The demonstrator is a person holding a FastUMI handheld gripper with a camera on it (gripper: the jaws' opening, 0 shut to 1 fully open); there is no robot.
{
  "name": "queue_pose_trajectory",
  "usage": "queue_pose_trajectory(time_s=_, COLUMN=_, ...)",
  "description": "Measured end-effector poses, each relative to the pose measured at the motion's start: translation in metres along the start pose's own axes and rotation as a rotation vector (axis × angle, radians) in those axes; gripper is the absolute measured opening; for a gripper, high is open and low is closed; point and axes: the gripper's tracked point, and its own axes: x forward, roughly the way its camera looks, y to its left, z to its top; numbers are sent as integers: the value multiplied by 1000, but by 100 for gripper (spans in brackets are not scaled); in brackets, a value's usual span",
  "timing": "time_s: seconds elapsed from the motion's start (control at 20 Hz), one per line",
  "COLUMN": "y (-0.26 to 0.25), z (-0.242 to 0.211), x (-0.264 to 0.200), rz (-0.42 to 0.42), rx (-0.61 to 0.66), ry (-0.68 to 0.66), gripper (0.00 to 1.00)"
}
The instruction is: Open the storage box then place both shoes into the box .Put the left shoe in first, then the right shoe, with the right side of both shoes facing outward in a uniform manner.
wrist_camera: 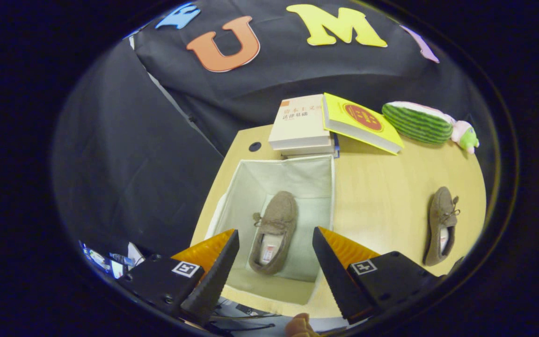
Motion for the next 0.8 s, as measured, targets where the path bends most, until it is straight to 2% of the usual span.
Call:
queue_pose_trajectory(time_s=0.15, y=-37, z=1, x=-17, rz=-32, rx=-6, ry=-10, gripper=100)
queue_pose_trajectory(time_s=0.5, y=-142, z=3, x=-52, rz=-167, rx=1, ry=-40, gripper=100)
queue_pose_trajectory(time_s=0.8, y=-236, z=-7, x=-60, rz=-239, rx=94, ry=-15, gripper=100)
